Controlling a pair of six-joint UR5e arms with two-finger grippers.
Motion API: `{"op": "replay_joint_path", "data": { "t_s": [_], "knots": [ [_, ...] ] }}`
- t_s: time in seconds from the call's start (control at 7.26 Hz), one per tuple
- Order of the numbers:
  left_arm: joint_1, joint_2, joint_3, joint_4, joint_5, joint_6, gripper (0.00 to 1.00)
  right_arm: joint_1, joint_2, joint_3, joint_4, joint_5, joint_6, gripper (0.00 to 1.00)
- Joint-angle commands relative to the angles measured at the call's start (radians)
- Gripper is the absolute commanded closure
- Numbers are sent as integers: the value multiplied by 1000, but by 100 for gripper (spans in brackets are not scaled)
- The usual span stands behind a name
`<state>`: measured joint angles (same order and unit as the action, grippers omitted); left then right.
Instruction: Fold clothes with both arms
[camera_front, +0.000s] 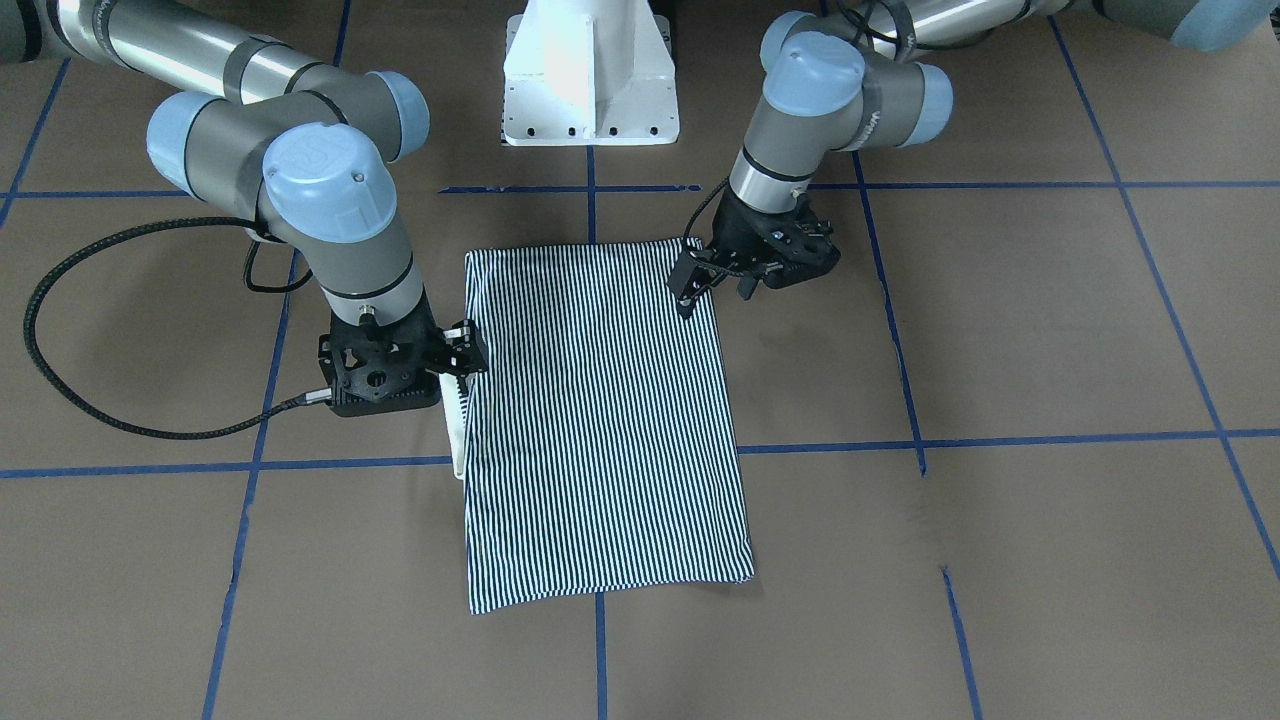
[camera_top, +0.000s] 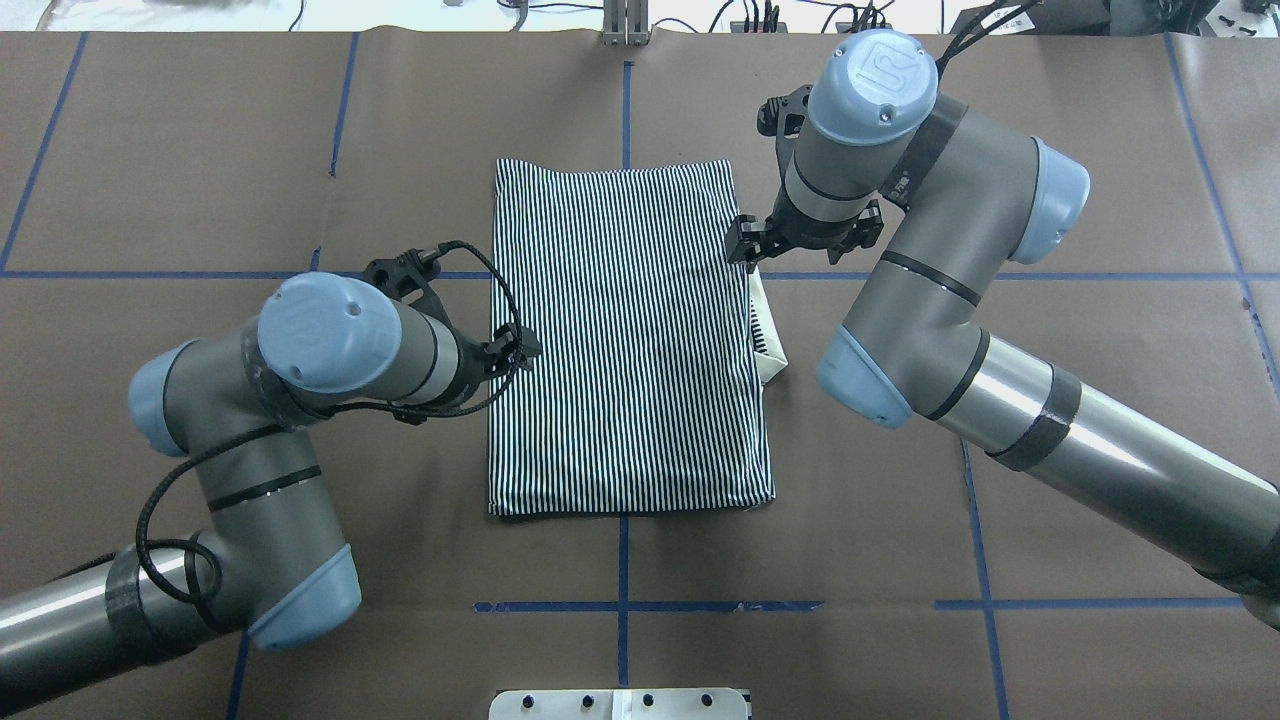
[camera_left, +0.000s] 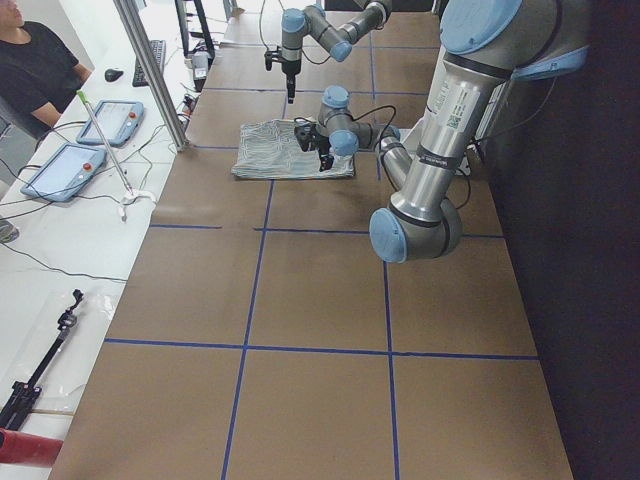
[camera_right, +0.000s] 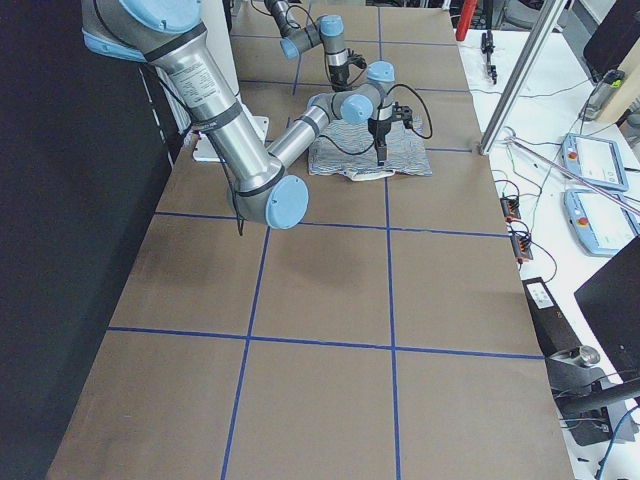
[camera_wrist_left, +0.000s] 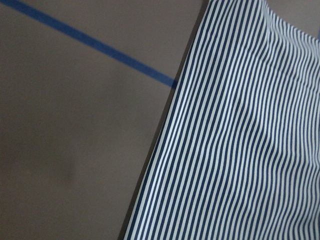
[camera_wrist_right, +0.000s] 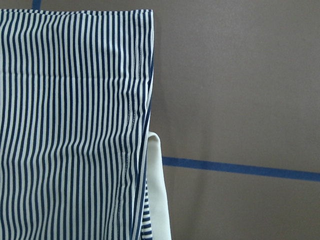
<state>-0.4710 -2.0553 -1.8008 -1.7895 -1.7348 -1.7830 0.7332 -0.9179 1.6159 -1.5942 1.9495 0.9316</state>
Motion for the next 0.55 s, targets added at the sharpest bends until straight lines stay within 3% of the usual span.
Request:
{"op": "replay_joint_path", "data": {
  "t_s": [0.0, 0.41],
  "knots": [
    [113, -11, -34, 133, 58, -128, 1, -12, -12, 18, 3, -1, 33, 0],
    [144, -19, 6, 165, 86, -170, 2, -12, -7, 18, 5, -1, 33, 0]
  ]
}}
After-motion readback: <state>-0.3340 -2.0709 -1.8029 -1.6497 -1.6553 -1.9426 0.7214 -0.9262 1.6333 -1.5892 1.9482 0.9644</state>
